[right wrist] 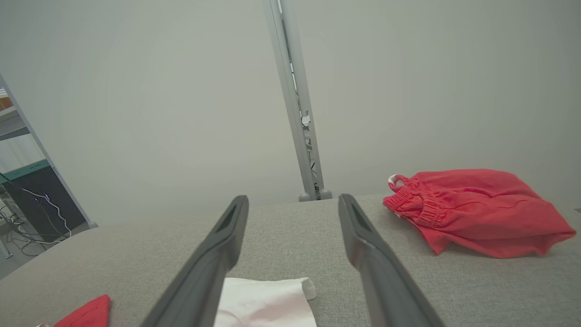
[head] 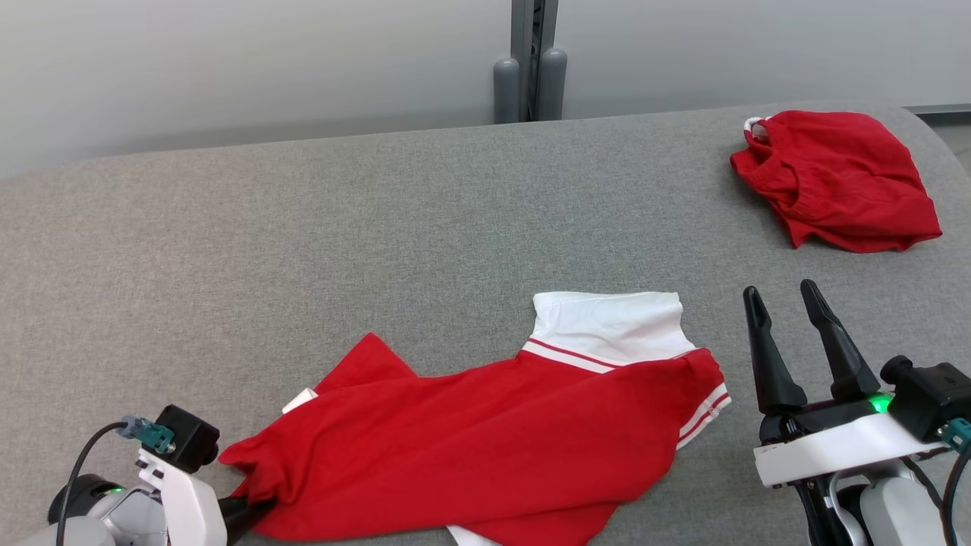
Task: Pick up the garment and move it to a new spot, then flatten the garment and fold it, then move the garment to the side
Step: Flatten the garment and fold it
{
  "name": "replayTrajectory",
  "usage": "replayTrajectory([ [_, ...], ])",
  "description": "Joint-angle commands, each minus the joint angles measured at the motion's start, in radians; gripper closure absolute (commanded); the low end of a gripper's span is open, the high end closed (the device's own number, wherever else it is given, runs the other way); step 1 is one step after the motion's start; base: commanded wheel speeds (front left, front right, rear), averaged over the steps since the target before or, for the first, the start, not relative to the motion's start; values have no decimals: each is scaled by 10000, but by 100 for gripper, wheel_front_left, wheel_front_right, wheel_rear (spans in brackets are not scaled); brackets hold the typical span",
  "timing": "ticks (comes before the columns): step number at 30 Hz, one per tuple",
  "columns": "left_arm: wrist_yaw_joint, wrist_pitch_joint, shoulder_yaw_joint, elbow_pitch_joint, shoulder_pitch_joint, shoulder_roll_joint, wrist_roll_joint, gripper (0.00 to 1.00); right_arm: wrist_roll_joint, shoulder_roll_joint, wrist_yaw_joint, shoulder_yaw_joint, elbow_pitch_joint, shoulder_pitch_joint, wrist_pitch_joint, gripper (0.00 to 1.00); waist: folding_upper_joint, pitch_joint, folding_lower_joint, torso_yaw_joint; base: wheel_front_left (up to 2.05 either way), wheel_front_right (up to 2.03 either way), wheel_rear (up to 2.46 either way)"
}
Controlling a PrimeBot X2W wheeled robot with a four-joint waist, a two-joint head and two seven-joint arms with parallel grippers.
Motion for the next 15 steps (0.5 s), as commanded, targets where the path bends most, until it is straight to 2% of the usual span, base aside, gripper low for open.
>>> replayTrajectory([
  [1,42,-137,116,12,152,-99,-90,56,44,-72,7,-26,44,83,3,0,0,-27,0,13,0,0,0],
  [2,58,-251,186,-2,170,-124,-168,10,44,-68,7,-32,64,95,1,0,0,-56,0,22,0,0,0],
  [3,54,-339,241,-31,189,-145,-244,0,45,-68,5,-32,82,96,3,0,0,-86,0,28,0,0,0],
  [7,281,-564,363,-284,190,-37,-163,0,66,-95,5,-29,128,118,3,0,0,-206,0,33,0,0,0],
  [10,722,-667,533,-869,207,305,-188,0,52,-126,5,-123,87,217,3,0,0,-292,0,54,0,0,0],
  [11,722,-667,533,-869,207,305,-188,0,52,-126,5,-123,87,217,3,0,0,-292,0,54,0,0,0],
  [13,1068,-739,675,-1280,107,591,-107,0,33,-155,5,-234,40,225,3,0,0,-310,0,76,0,0,0],
  [14,1468,-848,848,-1734,-30,935,2,0,9,-186,7,-346,8,268,3,0,0,-313,0,103,0,0,0],
  [15,1683,-913,952,-1944,-102,1107,94,0,-3,-197,7,-398,-19,292,3,0,0,-315,0,117,0,0,0],
])
